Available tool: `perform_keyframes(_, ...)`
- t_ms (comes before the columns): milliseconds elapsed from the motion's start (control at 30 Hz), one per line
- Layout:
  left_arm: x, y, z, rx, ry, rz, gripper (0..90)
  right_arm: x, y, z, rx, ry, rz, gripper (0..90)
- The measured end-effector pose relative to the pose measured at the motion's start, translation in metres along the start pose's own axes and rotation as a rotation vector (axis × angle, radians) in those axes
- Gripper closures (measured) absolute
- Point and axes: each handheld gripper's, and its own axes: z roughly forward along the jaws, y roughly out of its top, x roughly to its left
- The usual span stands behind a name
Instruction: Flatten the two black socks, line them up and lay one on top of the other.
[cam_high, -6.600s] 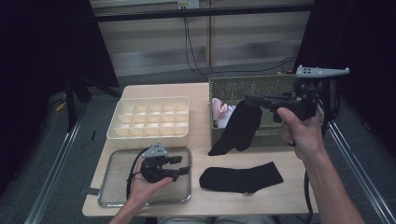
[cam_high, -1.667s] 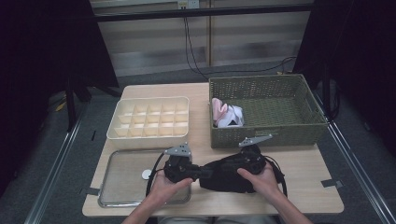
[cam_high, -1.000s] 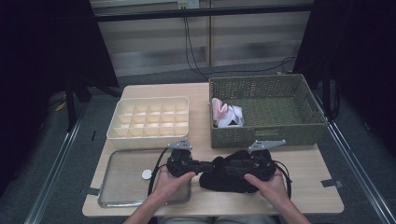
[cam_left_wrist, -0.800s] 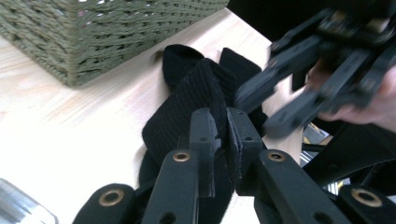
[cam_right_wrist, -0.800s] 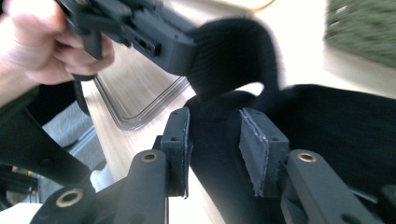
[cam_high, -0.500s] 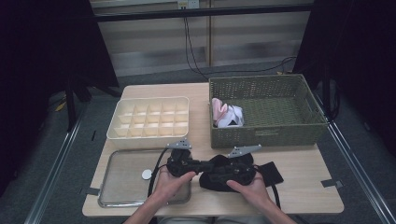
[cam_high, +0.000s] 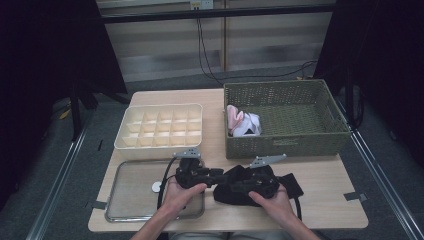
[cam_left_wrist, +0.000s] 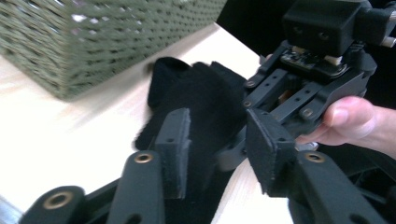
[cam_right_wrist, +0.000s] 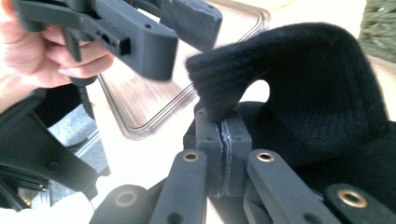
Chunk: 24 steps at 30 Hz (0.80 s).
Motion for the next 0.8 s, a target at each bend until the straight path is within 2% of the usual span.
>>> perform_keyframes(167, 0.006, -0.002, -0.007, -0.002, 0.042, -0.008, 53.8, -0.004, 0.002, -0.028, -0.051, 0.0, 0.015, 88.0)
perform_keyframes(300, 0.006, -0.002, -0.005, 0.006, 0.045, -0.015, 53.8, -0.008, -0.001, -0.051, -0.076, -0.007, 0.019, 87.9)
perform_keyframes(333, 0.007, -0.003, -0.004, 0.013, 0.045, -0.005, 53.9, -0.01, -0.003, -0.057, -0.078, -0.006, 0.024, 87.9)
perform_keyframes(400, 0.006, -0.003, -0.002, 0.02, 0.045, -0.008, 53.9, -0.012, -0.008, -0.065, -0.075, 0.005, 0.027, 87.9)
perform_keyframes(567, 0.006, -0.005, 0.005, 0.045, 0.066, 0.004, 53.8, -0.017, -0.025, -0.082, -0.046, -0.005, 0.035, 87.9)
perform_keyframes(667, 0.006, -0.003, 0.011, 0.062, 0.078, 0.022, 54.7, -0.023, -0.035, -0.087, -0.032, -0.03, 0.045, 88.0)
perform_keyframes(800, 0.006, 0.003, 0.021, 0.088, 0.072, 0.056, 63.4, -0.033, -0.043, -0.091, 0.013, -0.068, 0.066, 87.9)
